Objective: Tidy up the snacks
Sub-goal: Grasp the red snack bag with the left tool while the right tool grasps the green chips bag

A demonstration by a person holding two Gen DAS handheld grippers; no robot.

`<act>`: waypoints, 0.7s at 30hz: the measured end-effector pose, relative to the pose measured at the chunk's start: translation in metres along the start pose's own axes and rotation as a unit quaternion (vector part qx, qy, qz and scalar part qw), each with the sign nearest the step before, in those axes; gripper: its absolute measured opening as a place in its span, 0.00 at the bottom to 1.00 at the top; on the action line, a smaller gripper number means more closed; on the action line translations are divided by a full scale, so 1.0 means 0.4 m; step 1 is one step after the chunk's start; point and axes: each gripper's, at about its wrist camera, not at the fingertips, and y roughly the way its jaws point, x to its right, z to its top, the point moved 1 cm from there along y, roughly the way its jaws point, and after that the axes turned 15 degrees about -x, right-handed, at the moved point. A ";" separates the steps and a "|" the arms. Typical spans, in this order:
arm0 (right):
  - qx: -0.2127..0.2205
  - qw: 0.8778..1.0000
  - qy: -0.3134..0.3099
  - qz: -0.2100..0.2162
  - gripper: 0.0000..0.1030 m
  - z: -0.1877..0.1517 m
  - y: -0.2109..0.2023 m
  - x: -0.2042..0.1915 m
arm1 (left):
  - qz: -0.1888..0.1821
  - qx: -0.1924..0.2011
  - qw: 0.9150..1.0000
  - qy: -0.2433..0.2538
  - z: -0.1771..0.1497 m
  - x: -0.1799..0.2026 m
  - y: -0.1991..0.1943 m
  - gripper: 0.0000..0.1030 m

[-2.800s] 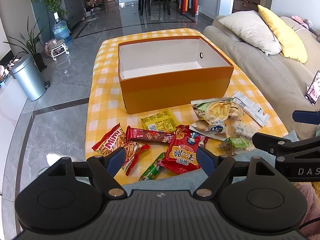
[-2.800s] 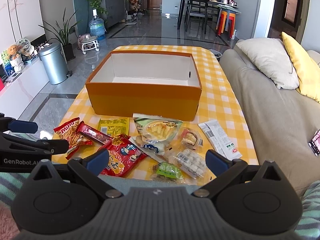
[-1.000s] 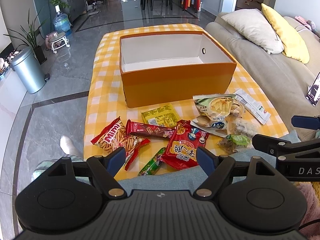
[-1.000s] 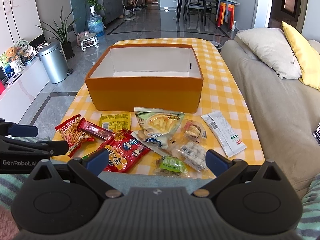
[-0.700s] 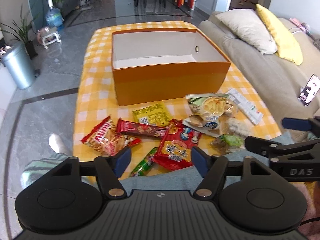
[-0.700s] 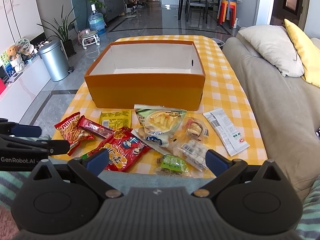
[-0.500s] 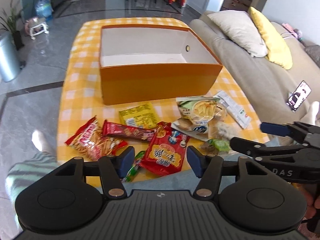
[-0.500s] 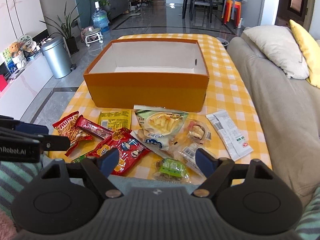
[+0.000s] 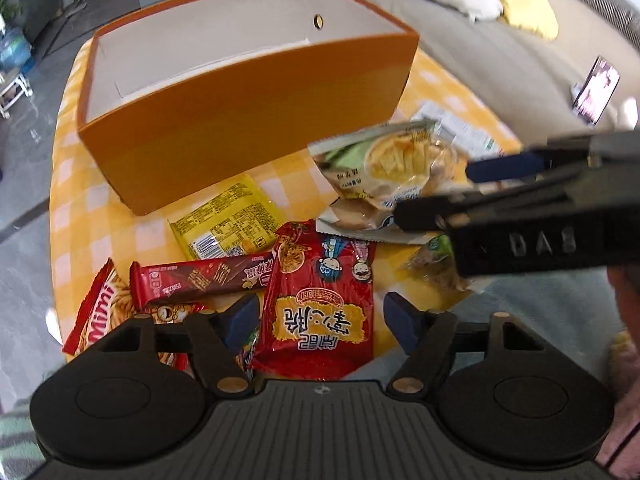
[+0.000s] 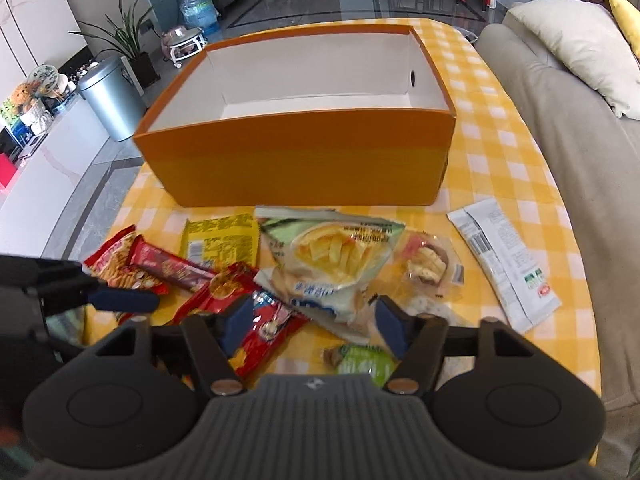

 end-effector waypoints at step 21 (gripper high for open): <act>-0.039 0.999 0.005 0.019 0.65 0.067 0.144 0.021 | 0.042 -0.048 0.998 -0.005 0.065 0.029 0.124 0.89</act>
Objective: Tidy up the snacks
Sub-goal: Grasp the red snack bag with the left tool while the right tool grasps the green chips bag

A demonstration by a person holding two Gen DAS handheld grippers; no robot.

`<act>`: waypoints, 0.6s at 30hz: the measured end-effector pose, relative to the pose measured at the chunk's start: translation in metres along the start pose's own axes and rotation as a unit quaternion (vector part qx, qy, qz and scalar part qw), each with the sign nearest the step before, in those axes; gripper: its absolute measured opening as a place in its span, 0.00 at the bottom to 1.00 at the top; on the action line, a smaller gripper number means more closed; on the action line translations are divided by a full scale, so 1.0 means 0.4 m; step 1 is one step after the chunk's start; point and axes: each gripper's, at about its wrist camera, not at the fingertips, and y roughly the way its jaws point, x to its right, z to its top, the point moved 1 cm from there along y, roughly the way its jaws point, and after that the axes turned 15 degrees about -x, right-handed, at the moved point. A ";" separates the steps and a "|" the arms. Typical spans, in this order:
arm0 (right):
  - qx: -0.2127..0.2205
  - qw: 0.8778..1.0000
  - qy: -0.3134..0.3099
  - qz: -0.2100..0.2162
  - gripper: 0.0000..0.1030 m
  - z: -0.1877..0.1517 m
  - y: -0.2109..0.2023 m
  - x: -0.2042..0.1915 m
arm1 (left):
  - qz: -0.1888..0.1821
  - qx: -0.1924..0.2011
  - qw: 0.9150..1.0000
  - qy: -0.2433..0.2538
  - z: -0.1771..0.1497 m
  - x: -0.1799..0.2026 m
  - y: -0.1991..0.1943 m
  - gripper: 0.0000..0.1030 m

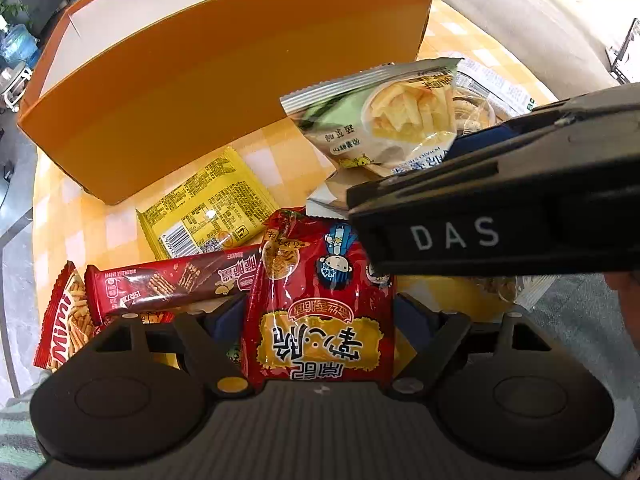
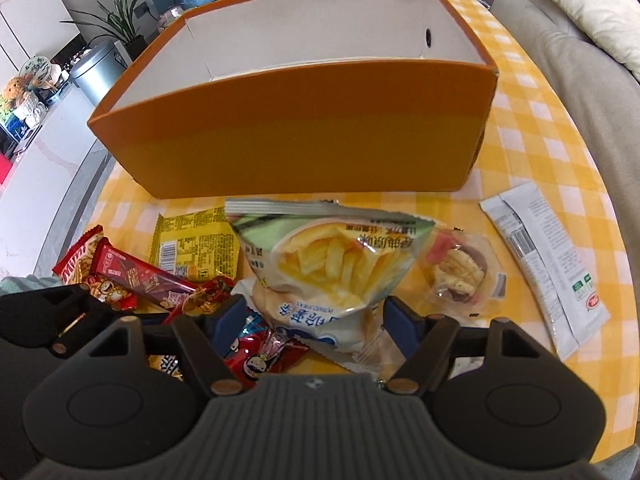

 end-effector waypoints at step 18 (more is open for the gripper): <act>0.039 0.999 -0.011 -0.004 0.43 -0.045 -0.087 -0.013 | -0.004 0.044 0.999 -0.012 -0.065 -0.010 -0.076 0.68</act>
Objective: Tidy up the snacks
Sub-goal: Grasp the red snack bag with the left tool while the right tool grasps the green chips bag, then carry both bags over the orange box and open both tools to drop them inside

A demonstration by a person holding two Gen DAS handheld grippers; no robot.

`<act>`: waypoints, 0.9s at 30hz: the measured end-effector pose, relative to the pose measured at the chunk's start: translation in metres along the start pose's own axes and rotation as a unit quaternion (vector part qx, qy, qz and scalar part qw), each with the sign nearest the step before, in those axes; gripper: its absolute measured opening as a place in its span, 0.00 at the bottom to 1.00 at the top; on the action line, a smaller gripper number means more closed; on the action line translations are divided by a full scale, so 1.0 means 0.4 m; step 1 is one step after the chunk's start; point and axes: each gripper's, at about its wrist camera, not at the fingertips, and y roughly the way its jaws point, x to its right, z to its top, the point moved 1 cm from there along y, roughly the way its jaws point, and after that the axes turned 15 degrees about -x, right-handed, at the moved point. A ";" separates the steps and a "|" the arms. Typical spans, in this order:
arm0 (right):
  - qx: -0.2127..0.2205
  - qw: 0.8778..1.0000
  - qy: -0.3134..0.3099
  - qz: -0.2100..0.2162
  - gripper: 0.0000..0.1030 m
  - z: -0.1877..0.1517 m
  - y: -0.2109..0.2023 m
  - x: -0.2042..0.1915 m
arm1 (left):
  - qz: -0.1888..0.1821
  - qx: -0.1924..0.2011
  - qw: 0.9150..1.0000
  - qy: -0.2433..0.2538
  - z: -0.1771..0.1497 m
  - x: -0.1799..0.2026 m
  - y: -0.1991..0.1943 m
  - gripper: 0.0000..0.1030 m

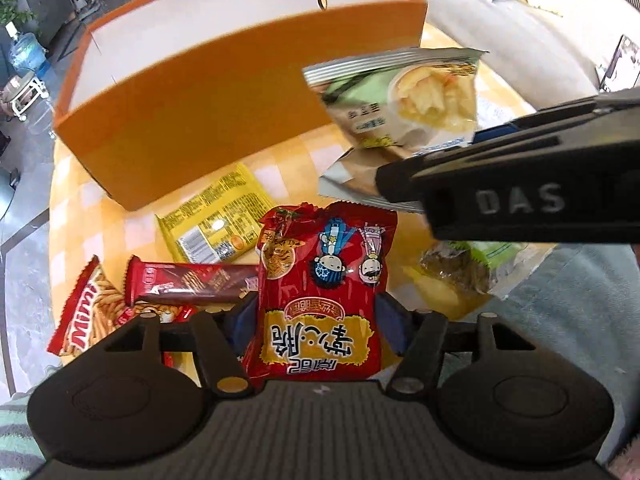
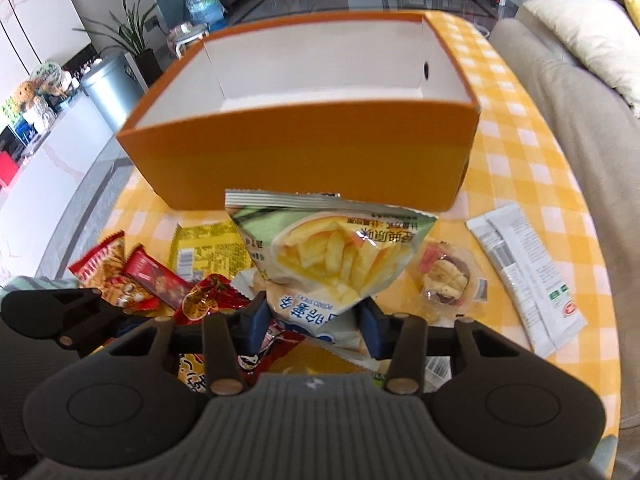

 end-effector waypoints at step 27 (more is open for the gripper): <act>0.128 0.992 0.003 -0.018 0.43 0.029 -0.307 0.009 | -0.031 0.172 0.980 -0.094 0.032 -0.157 -0.314 0.60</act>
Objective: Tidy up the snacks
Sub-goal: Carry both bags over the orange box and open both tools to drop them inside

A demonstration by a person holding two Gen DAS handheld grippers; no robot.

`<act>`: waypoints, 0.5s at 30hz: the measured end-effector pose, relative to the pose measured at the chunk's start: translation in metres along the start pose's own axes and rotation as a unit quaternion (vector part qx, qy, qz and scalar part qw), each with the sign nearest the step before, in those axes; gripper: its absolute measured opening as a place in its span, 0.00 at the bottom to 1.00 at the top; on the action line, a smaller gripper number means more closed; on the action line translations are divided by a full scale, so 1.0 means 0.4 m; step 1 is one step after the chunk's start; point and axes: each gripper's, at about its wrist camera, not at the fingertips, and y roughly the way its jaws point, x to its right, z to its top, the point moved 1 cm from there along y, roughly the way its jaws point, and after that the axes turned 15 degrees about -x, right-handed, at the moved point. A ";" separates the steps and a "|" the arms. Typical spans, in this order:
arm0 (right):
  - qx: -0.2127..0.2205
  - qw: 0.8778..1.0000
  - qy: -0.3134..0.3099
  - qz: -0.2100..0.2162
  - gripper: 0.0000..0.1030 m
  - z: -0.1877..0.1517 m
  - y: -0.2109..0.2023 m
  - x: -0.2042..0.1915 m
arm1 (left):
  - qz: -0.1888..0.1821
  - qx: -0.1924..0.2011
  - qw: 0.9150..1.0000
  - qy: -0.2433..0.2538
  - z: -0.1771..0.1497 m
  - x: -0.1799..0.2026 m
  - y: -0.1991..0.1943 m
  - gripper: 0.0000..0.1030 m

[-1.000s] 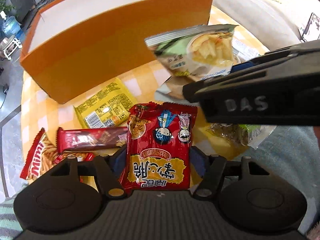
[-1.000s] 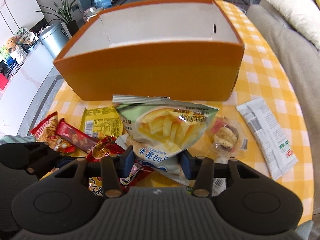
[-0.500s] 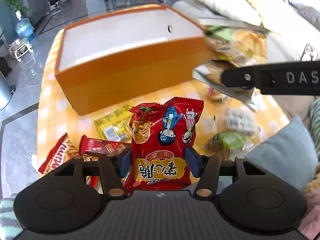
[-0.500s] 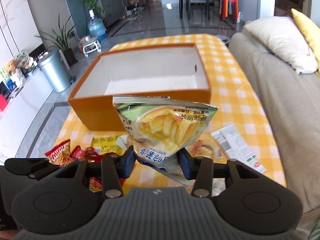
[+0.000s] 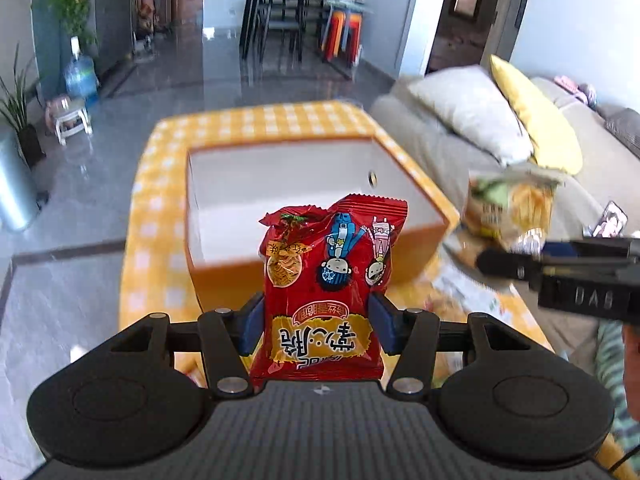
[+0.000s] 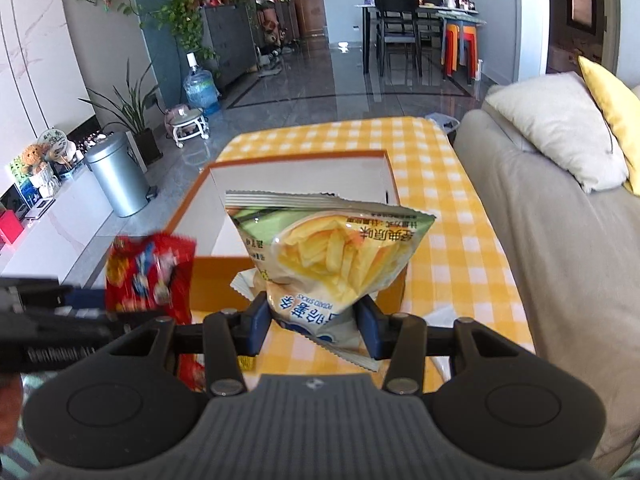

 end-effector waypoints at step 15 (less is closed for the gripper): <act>-0.009 0.999 -0.022 0.026 0.43 0.133 0.053 -0.017 | 0.032 0.050 0.998 0.015 0.180 -0.029 0.004 0.59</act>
